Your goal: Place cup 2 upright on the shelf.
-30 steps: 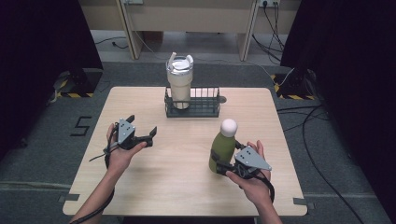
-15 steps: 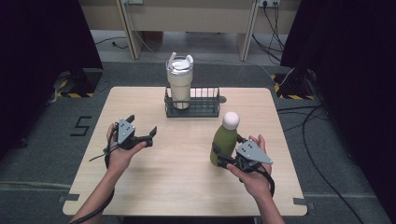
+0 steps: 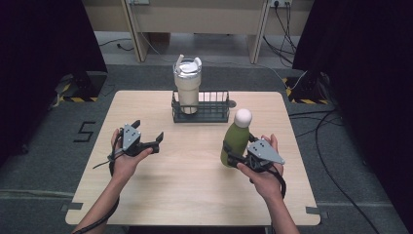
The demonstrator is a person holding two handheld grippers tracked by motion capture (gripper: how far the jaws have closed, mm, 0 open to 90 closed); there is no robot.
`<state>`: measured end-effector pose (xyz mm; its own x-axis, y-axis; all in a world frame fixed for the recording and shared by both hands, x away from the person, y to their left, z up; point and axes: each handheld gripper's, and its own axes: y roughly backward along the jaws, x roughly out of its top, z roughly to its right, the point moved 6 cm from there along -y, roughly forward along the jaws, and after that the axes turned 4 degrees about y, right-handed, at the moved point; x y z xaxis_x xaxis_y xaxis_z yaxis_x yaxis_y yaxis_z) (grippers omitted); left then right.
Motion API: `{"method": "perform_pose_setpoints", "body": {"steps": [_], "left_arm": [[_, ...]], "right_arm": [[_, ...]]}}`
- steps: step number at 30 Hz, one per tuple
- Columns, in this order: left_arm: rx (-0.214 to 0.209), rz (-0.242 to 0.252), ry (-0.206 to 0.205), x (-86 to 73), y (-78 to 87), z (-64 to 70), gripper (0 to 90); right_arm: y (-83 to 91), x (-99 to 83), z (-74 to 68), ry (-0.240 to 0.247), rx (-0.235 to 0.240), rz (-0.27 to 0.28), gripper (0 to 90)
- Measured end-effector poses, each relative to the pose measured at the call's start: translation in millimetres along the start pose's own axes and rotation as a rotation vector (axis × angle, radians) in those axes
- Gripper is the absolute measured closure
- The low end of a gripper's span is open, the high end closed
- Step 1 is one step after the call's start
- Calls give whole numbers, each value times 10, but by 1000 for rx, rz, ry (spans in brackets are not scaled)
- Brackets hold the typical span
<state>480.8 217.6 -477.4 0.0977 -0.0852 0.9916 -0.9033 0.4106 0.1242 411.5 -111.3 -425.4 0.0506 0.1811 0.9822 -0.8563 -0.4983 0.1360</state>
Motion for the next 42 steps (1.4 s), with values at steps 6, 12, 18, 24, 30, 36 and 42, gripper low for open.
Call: {"method": "perform_pose_setpoints", "body": {"steps": [6,12,18,24,30,36,42], "left_arm": [[0,1,1,4,3,0,11],[0,0,1,-1,1,3,11],[-5,-3,0,-9,-4,18,13],[-5,2,3,4,-1,20,14],[-4,6,2,21,10,10,15],[-4,10,4,32,23,4,16],[-4,15,8,42,31,-4,18]], "right_arm": [[-48,45,43,5,-10,5,211],[-88,79,73,7,-17,9,211],[-127,98,96,0,-24,11,211],[-158,118,111,4,-29,10,211],[-193,156,139,4,-39,14,212],[-249,188,161,3,-50,16,211],[-318,242,203,0,-67,20,212]]}}
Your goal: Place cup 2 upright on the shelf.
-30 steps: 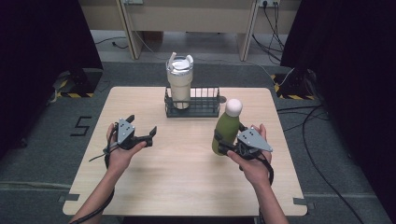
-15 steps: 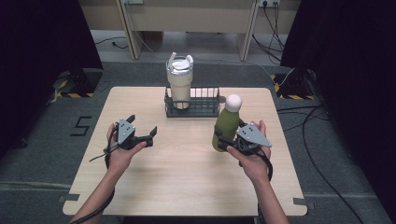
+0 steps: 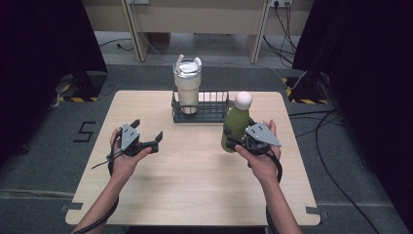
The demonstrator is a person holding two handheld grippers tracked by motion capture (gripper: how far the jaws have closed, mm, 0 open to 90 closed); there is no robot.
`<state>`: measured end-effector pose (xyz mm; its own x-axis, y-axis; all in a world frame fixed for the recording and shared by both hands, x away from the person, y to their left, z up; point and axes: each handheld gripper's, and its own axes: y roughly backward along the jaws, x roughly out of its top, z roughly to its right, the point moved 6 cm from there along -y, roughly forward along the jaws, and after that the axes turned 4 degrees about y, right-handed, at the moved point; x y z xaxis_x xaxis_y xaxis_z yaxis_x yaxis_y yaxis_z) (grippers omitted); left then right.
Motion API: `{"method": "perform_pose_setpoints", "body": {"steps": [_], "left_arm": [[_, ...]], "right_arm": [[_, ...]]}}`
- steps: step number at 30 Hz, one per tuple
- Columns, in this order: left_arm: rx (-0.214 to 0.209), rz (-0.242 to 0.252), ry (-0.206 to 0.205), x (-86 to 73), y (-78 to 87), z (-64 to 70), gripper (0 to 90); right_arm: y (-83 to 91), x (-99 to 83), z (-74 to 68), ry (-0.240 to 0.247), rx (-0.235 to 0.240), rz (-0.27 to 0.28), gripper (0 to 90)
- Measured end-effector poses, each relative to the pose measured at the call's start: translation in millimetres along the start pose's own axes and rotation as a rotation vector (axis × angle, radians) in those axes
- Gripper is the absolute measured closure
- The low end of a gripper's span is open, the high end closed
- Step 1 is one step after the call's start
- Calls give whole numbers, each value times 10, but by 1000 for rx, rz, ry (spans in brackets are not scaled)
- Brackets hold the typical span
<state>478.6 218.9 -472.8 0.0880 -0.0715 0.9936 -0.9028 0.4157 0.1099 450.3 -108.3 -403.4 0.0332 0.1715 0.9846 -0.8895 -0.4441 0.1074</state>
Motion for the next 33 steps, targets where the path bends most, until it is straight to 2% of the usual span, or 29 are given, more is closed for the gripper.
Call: {"method": "perform_pose_setpoints", "body": {"steps": [24,33], "left_arm": [[4,9,5,28,22,-23,23],[8,11,7,30,28,-40,27]], "right_arm": [[-260,175,191,9,-58,1,211],[-343,211,249,6,-66,7,212]]}}
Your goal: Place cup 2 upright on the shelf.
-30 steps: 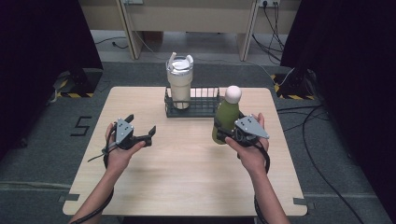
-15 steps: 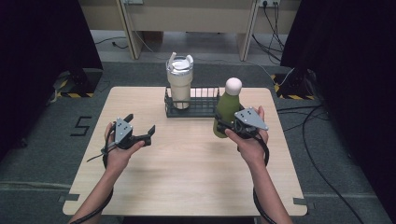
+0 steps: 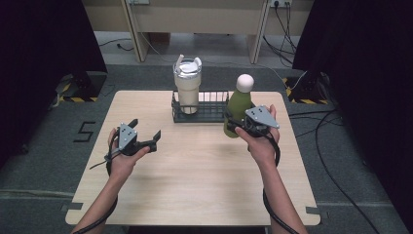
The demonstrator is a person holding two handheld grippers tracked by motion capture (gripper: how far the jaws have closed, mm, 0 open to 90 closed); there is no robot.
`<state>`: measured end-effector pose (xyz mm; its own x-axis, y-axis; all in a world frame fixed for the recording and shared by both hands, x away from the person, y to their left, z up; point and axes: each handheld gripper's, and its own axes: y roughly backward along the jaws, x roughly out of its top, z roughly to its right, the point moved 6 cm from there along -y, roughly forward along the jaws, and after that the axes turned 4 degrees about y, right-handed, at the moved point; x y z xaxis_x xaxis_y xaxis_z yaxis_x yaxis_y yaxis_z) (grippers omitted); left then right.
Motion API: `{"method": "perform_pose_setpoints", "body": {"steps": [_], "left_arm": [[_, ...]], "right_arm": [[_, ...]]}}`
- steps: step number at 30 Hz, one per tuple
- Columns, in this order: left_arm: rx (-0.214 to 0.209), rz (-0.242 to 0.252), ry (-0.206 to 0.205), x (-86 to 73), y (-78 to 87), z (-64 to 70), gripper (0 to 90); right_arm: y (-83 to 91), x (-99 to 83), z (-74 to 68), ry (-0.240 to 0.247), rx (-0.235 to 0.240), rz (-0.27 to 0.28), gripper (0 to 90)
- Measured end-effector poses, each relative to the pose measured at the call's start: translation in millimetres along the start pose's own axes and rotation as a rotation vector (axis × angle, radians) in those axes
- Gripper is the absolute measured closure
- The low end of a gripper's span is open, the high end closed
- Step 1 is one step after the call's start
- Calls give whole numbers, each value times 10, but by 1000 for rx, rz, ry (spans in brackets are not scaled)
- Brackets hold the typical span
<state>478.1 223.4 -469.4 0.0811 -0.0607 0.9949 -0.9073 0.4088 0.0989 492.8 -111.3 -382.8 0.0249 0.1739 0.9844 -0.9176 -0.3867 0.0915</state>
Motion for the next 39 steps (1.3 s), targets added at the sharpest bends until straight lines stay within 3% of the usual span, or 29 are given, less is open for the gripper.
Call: {"method": "perform_pose_setpoints", "body": {"steps": [20,39], "left_arm": [[-9,0,-1,5,-3,5,35],[-1,-4,6,-9,-4,-9,33]], "right_arm": [[-133,96,59,-7,-29,1,212],[-291,225,67,-11,-29,13,211]]}}
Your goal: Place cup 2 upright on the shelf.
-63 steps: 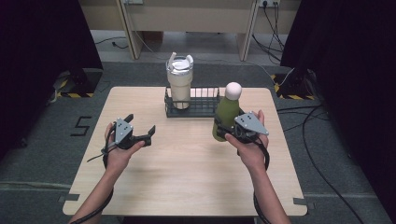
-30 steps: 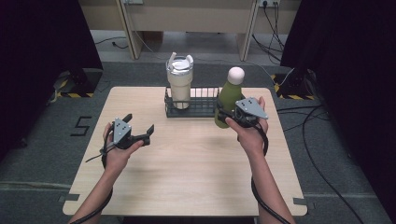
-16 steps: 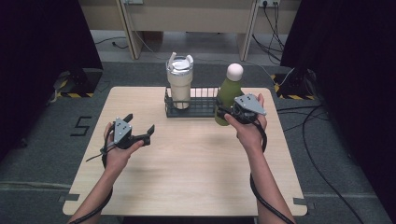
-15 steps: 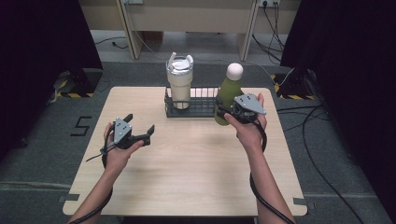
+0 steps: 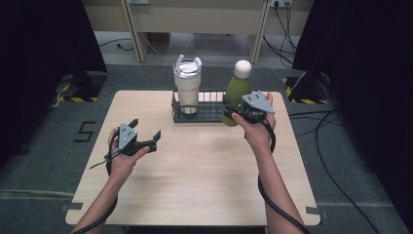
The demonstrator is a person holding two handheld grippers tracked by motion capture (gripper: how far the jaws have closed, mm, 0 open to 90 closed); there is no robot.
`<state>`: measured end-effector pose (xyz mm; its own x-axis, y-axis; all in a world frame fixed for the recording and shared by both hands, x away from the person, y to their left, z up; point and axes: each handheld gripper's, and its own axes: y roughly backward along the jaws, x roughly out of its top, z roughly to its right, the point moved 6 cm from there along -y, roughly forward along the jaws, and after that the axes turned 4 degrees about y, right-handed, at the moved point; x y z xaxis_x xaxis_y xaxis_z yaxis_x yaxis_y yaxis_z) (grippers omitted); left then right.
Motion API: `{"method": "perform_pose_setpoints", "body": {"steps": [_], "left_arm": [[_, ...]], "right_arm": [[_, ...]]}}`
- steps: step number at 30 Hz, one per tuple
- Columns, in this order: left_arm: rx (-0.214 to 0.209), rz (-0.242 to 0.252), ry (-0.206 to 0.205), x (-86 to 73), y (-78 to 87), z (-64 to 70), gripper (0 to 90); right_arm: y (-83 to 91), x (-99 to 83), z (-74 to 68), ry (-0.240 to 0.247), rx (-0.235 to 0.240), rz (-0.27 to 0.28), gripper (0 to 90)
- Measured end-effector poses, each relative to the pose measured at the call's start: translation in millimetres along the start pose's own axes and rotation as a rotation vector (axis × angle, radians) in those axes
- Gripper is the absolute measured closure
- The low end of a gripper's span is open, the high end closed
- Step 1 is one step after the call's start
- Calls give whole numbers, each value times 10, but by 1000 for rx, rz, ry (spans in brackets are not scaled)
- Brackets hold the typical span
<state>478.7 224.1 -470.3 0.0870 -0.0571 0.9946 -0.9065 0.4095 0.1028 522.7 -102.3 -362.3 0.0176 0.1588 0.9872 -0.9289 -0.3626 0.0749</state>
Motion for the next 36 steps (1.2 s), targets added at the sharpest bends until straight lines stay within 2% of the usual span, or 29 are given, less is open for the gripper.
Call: {"method": "perform_pose_setpoints", "body": {"steps": [36], "left_arm": [[6,10,6,34,14,-25,33]], "right_arm": [[-208,200,19,-8,-24,22,212]]}}
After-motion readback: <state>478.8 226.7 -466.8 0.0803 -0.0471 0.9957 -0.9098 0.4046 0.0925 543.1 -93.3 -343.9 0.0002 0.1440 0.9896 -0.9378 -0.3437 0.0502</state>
